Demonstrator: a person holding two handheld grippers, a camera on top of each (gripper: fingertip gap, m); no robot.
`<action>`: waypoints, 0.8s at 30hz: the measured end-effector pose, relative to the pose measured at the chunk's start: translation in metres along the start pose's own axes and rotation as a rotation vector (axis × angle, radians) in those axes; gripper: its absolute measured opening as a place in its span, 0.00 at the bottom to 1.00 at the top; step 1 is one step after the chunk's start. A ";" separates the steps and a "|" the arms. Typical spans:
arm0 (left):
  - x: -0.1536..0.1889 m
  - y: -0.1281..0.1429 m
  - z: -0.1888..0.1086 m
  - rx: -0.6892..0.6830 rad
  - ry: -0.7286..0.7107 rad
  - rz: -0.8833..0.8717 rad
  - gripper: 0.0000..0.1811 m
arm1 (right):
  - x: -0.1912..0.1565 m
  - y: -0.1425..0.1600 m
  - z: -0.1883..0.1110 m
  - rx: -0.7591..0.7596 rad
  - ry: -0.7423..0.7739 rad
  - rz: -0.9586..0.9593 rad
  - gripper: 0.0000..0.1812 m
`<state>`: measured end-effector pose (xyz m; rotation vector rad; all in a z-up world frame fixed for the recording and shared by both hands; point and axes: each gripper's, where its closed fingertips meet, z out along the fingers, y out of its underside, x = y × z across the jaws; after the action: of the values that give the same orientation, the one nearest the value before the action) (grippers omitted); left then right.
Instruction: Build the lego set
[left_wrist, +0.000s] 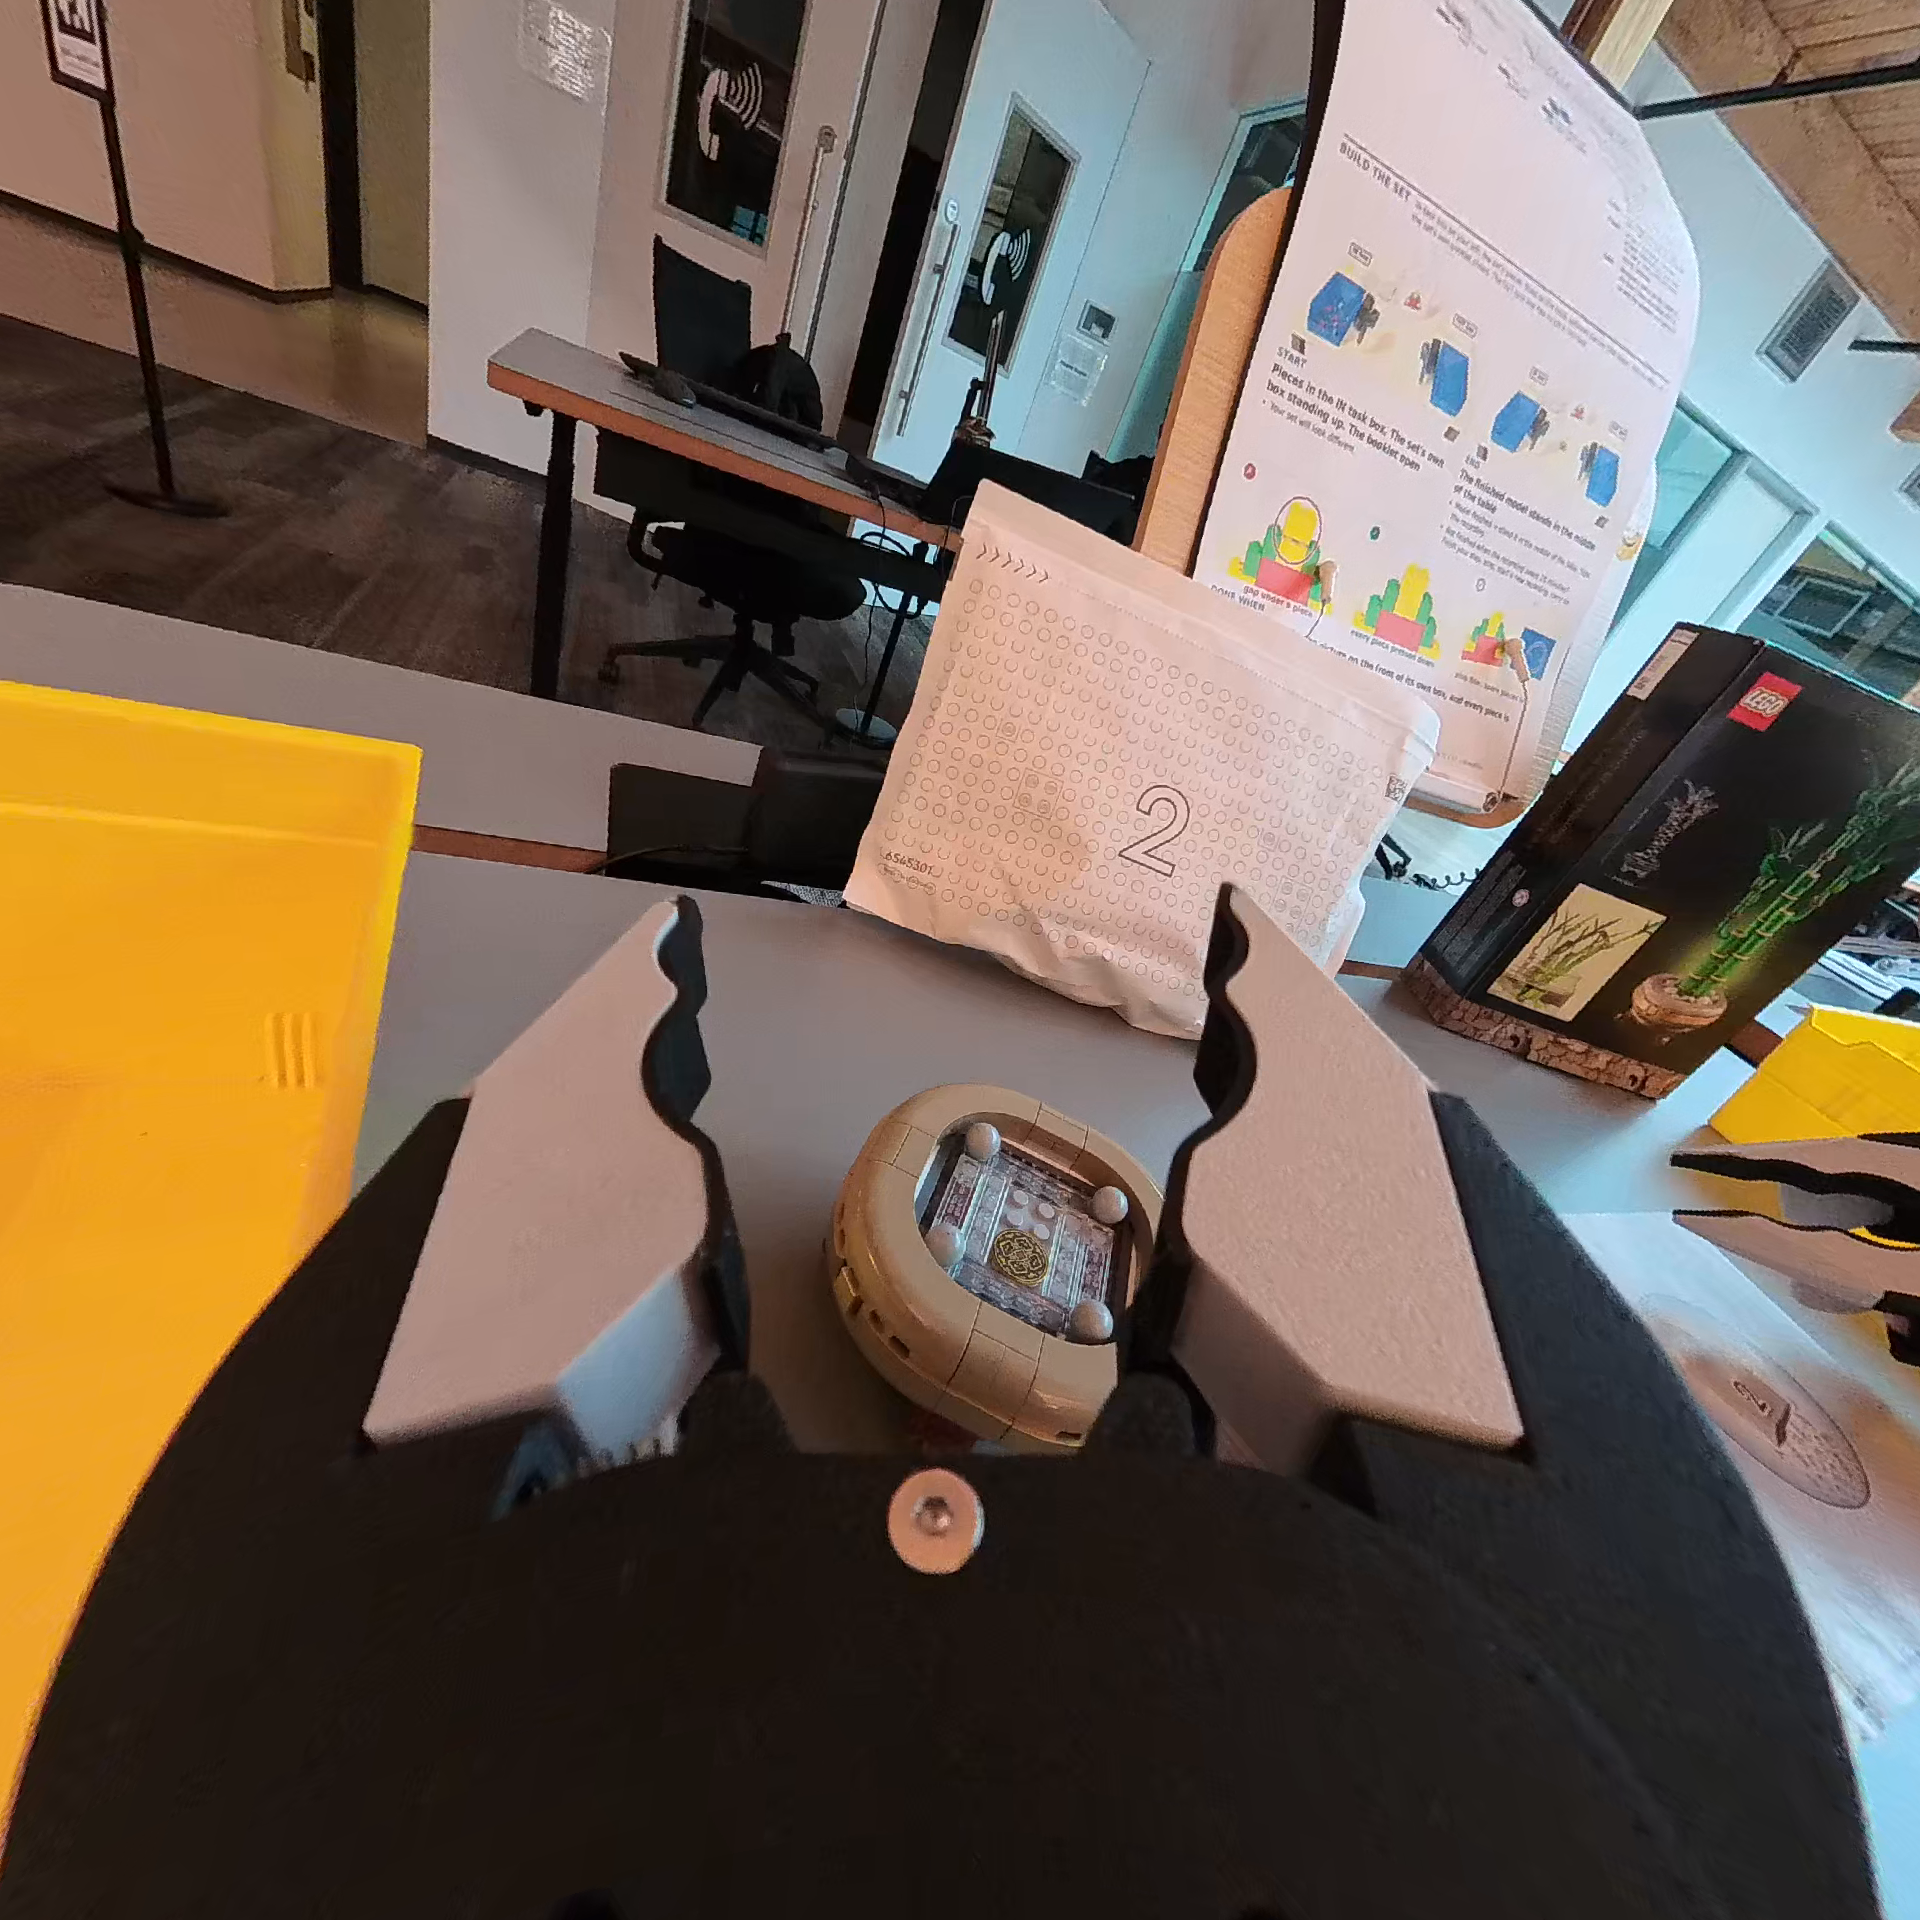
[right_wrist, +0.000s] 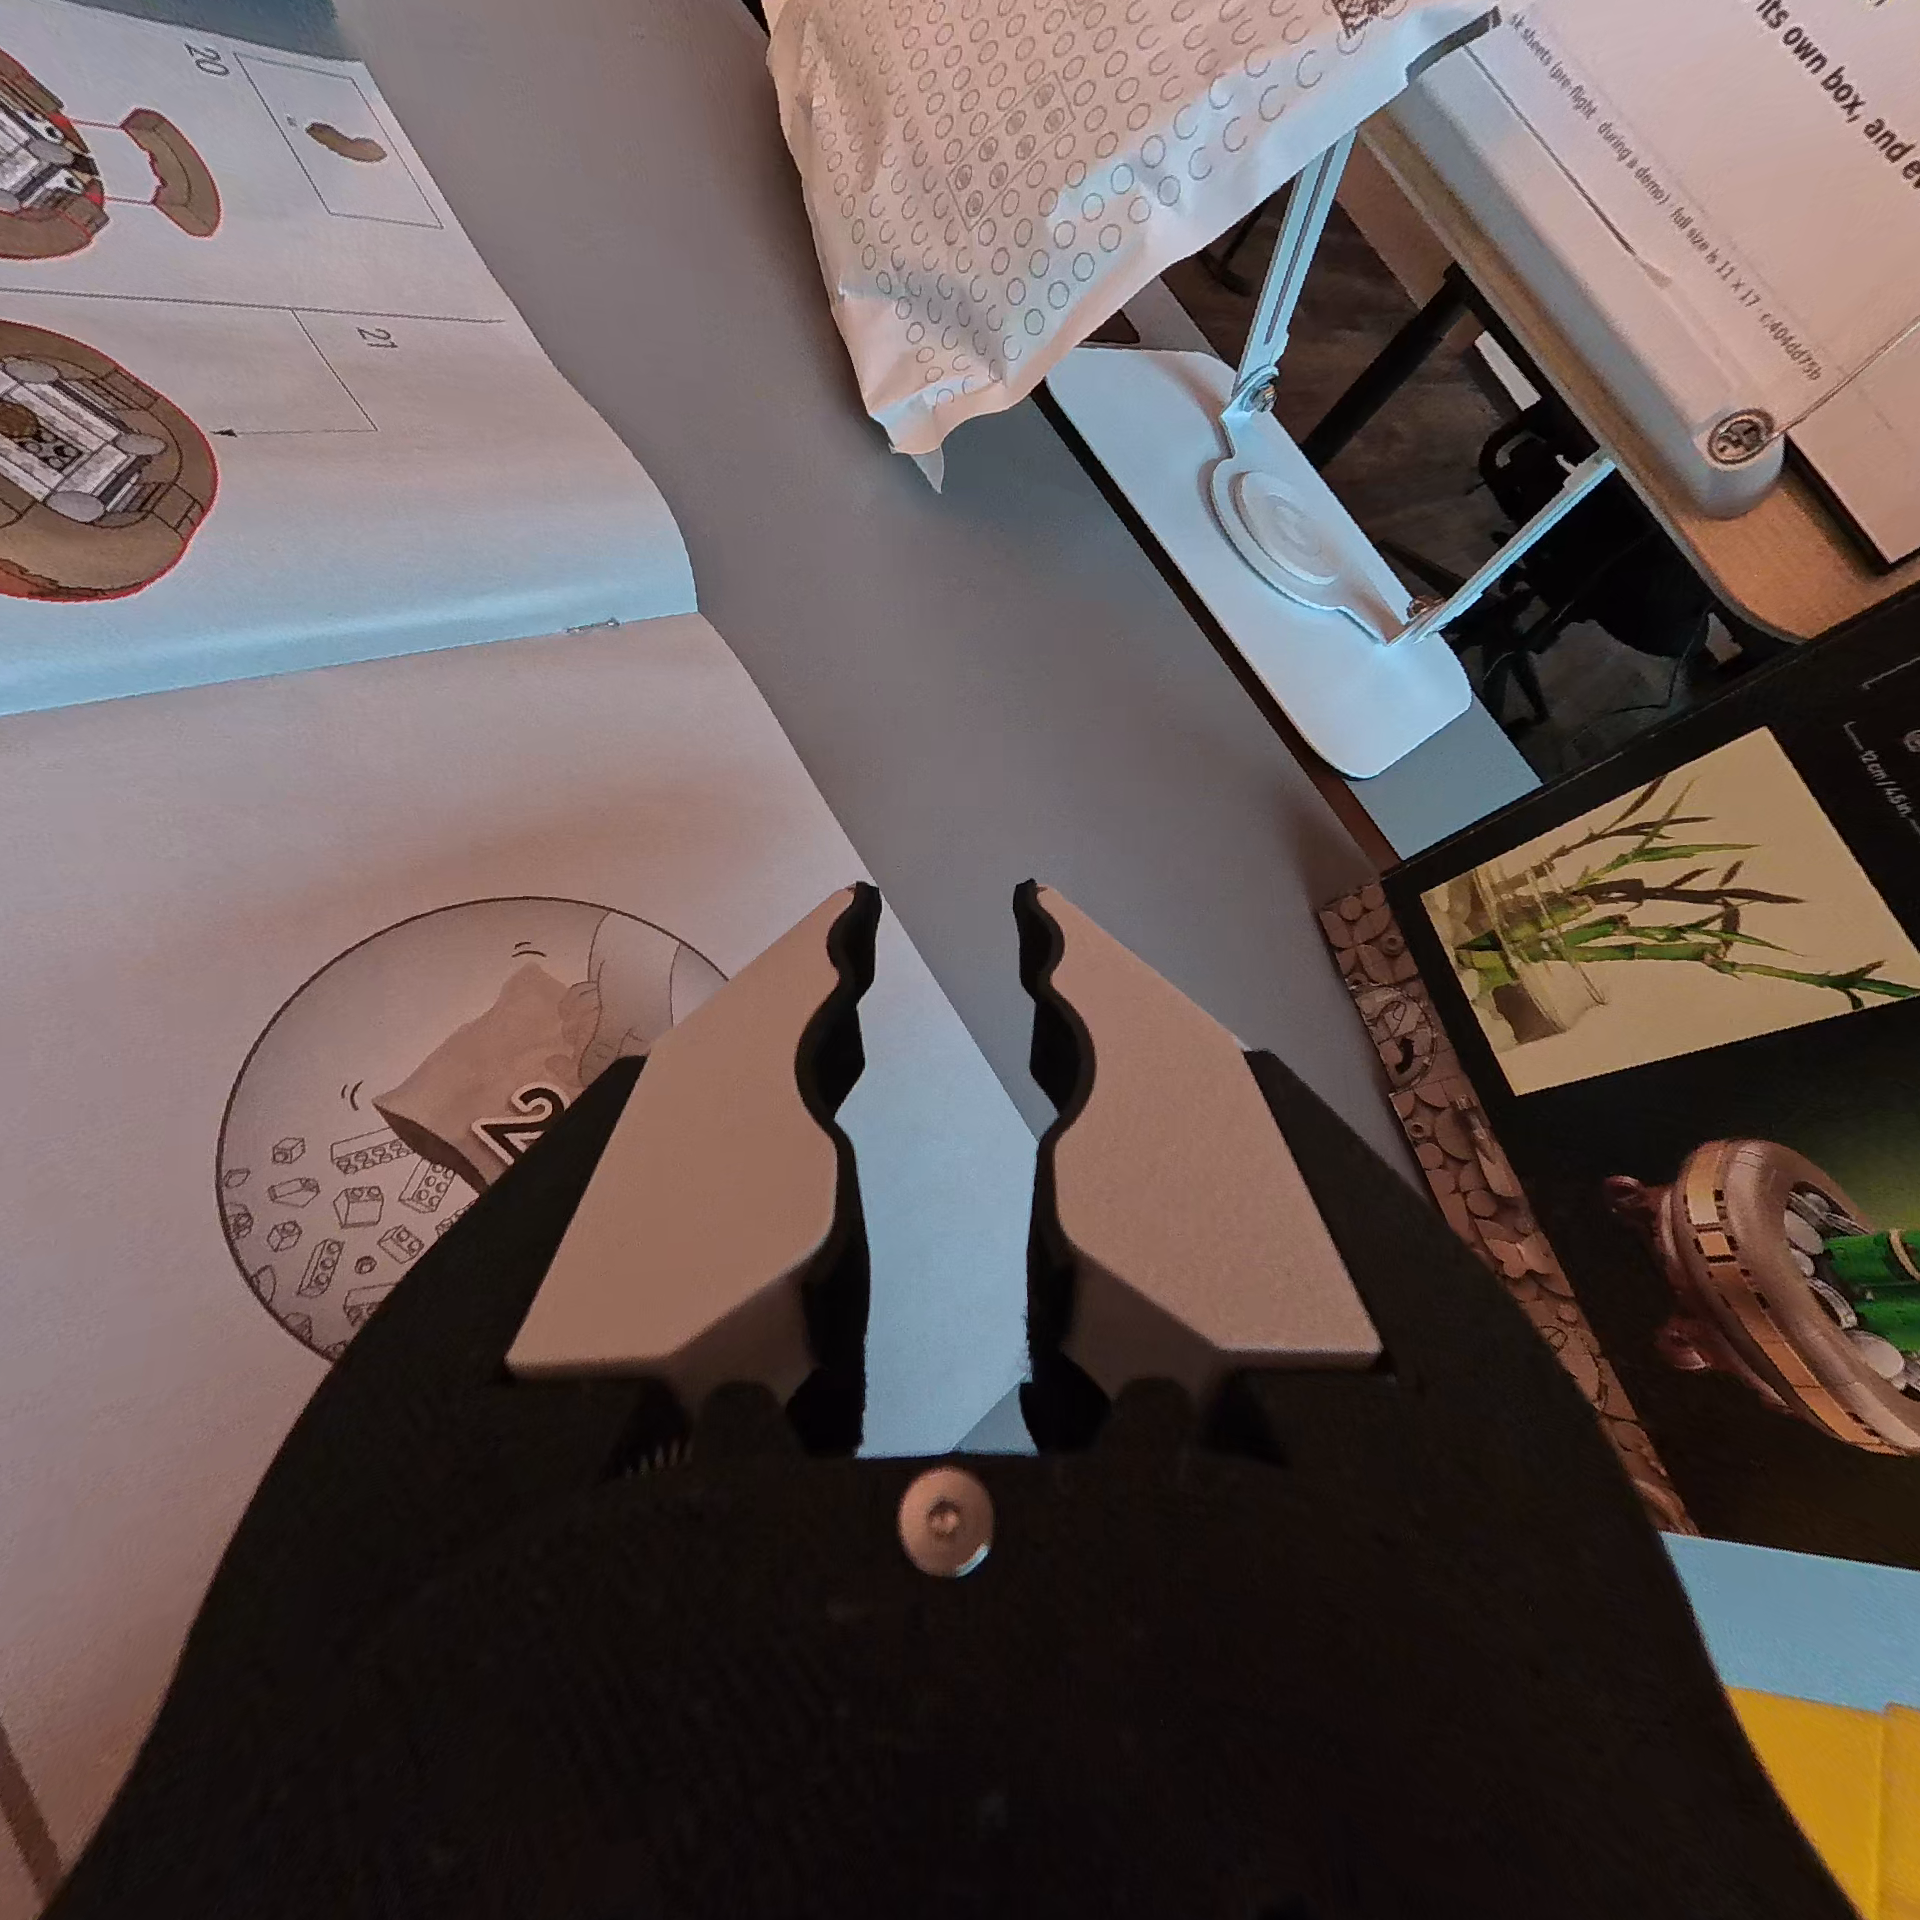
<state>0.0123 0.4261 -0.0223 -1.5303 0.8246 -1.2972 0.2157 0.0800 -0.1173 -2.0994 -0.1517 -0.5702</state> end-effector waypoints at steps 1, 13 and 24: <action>0.000 0.000 0.000 -0.002 -0.001 0.002 0.53 | 0.000 0.000 0.000 0.000 0.000 -0.002 0.15; 0.003 0.005 0.002 -0.021 0.005 0.010 0.52 | 0.000 -0.001 -0.001 0.000 0.004 -0.012 0.15; 0.012 0.009 0.005 -0.036 0.021 0.048 0.52 | -0.002 -0.002 0.000 0.000 0.000 -0.015 0.15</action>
<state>0.0203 0.4136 -0.0264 -1.5182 0.8972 -1.2719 0.2137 0.0810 -0.1168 -2.0998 -0.1672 -0.5796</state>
